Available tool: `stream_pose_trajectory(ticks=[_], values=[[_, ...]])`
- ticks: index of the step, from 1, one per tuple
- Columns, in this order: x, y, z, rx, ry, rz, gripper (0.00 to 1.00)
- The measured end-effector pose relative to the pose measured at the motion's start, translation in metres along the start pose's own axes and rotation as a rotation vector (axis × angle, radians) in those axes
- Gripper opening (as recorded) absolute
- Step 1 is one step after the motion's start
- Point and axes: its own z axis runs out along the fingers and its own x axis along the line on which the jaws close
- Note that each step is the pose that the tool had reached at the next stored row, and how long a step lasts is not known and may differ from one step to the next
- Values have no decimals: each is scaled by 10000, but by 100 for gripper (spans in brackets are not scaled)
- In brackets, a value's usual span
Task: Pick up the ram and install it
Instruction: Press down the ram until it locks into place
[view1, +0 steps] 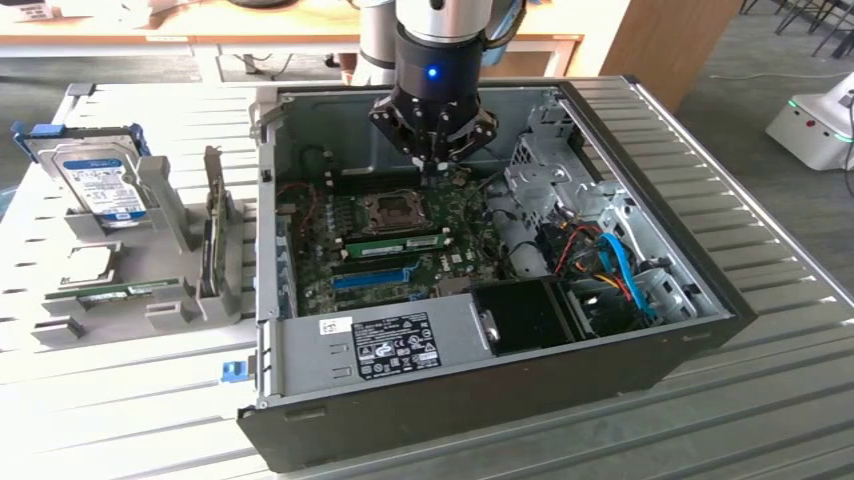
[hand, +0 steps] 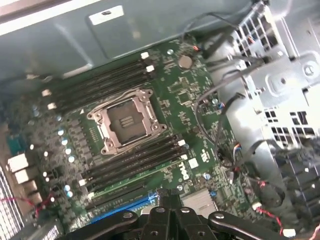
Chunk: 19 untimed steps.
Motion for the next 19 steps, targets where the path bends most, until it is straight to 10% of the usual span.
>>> stream_pose_trajectory(ticks=[19], values=[[2, -2, 35, 174, -185, 3439, 11]])
